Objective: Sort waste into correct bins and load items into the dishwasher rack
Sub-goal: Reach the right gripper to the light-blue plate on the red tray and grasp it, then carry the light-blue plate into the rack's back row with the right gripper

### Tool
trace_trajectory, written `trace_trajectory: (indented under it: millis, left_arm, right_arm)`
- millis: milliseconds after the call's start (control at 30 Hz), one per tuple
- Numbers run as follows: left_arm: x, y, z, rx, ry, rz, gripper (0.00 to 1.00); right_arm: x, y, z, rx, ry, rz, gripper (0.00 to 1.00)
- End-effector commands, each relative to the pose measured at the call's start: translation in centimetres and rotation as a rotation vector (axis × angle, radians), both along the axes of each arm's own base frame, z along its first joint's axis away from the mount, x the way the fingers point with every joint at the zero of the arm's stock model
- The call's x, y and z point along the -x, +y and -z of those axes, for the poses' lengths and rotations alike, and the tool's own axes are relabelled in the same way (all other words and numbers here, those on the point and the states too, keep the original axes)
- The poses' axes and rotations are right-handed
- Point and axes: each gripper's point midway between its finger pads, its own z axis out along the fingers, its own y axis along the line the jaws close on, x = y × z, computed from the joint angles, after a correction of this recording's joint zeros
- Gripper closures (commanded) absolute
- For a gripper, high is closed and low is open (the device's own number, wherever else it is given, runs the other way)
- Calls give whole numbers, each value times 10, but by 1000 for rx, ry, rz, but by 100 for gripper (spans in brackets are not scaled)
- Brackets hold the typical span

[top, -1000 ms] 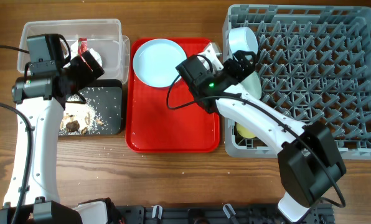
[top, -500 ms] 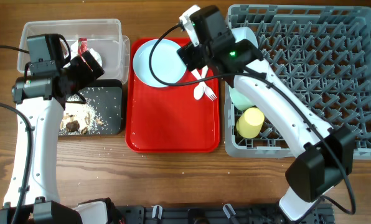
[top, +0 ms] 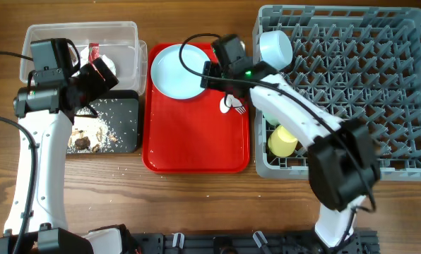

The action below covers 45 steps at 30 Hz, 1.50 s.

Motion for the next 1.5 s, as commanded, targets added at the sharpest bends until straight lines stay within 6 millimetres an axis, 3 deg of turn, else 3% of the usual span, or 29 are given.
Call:
trace_trajectory:
  millis: [0, 333, 633, 700, 800, 933, 1000, 1100, 1200, 1267, 1333, 1367, 1467]
  left_arm:
    - [-1, 3, 1, -11, 4, -6, 0]
    - [-1, 3, 1, -11, 4, -6, 0]
    - [-1, 3, 1, -11, 4, -6, 0]
    - [-1, 3, 1, -11, 4, -6, 0]
    - [-1, 3, 1, -11, 4, -6, 0]
    - [-1, 3, 1, -11, 4, -5, 0]
    - [-1, 3, 1, -11, 4, -6, 0]
    - [-1, 3, 1, -11, 4, -6, 0]
    - [-1, 3, 1, -11, 4, -6, 0]
    - [-1, 3, 1, -11, 4, -6, 0]
    - [-1, 3, 1, -11, 4, -6, 0]
    - [-1, 3, 1, -11, 4, -5, 0]
    - [-1, 3, 1, -11, 4, -6, 0]
  right_arm:
    - [-3, 3, 34, -40, 70, 108, 39]
    - [-6, 24, 74, -57, 84, 72, 59]
    - [2, 22, 100, -20, 132, 70, 72]
    - [6, 19, 103, -6, 147, 72, 78]
    - [13, 14, 108, 21, 177, 74, 96]
    - [15, 11, 101, 30, 187, 74, 96]
    - [10, 7, 86, 29, 162, 60, 96]
    - [-5, -1, 39, 23, 54, 1, 96]
    - [-21, -23, -36, 20, -116, -16, 96]
    - [-28, -47, -91, 62, -255, 10, 96]
    - [-30, -81, -147, 137, -400, 88, 96]
    - [-26, -109, -185, 247, -506, 132, 96]
    - [-10, -171, -243, 579, -637, 263, 96]
